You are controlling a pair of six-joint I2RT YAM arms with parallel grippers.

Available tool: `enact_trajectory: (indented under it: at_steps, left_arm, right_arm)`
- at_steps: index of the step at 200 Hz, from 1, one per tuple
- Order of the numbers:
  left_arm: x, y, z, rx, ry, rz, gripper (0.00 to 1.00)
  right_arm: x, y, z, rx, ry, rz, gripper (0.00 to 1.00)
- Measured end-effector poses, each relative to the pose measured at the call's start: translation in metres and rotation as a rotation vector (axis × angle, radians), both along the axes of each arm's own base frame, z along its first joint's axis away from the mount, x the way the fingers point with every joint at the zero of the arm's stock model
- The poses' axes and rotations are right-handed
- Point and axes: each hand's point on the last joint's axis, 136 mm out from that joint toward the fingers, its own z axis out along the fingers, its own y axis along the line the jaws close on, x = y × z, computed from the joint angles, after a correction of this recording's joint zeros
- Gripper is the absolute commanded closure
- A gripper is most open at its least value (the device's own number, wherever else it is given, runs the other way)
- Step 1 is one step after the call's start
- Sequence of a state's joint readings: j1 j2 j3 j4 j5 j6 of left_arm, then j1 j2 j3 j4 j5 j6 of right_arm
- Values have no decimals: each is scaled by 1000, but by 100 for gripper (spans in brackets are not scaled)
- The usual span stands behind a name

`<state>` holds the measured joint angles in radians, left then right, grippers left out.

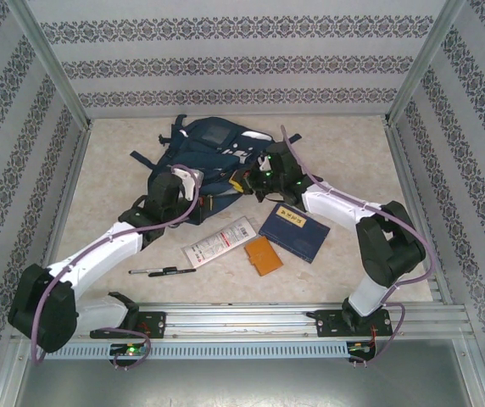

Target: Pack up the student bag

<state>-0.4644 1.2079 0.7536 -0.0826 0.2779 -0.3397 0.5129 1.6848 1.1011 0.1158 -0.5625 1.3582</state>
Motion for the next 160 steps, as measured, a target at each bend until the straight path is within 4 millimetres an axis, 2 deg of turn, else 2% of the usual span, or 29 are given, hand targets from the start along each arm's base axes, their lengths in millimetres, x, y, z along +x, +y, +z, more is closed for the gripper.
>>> enact_trajectory:
  at_steps: [32,51,66,82,102,114,128,151,160]
  left_arm:
    - [-6,16,-11,82,13,2,100]
    - [-11,12,-23,88,55,-36,100]
    - [-13,1,-34,59,112,-78,100]
    - [-14,-9,-46,19,174,-100,100]
    - [-13,-16,-51,-16,216,-103,100]
    - [-9,-20,-46,-35,216,-105,100]
    - [-5,-27,-37,-59,207,-110,100]
    - [-3,-41,-27,-80,191,-141,100]
    - [-3,-46,-26,-83,192,-149,100]
  right_arm:
    - [24,-39,-6,-15,-19,-30,100]
    - [40,-55,-20,-35,-21,-41,100]
    - [48,-60,-33,-49,-10,-37,72]
    - [50,-59,-45,-61,8,-35,64]
    - [50,-60,-48,-67,29,-55,47]
    - [43,-59,-46,-75,34,-73,43]
    - [26,-50,-41,-87,35,-78,39]
    - [-6,-15,-31,-105,21,-43,37]
    - [-15,-3,-29,-111,15,-28,40]
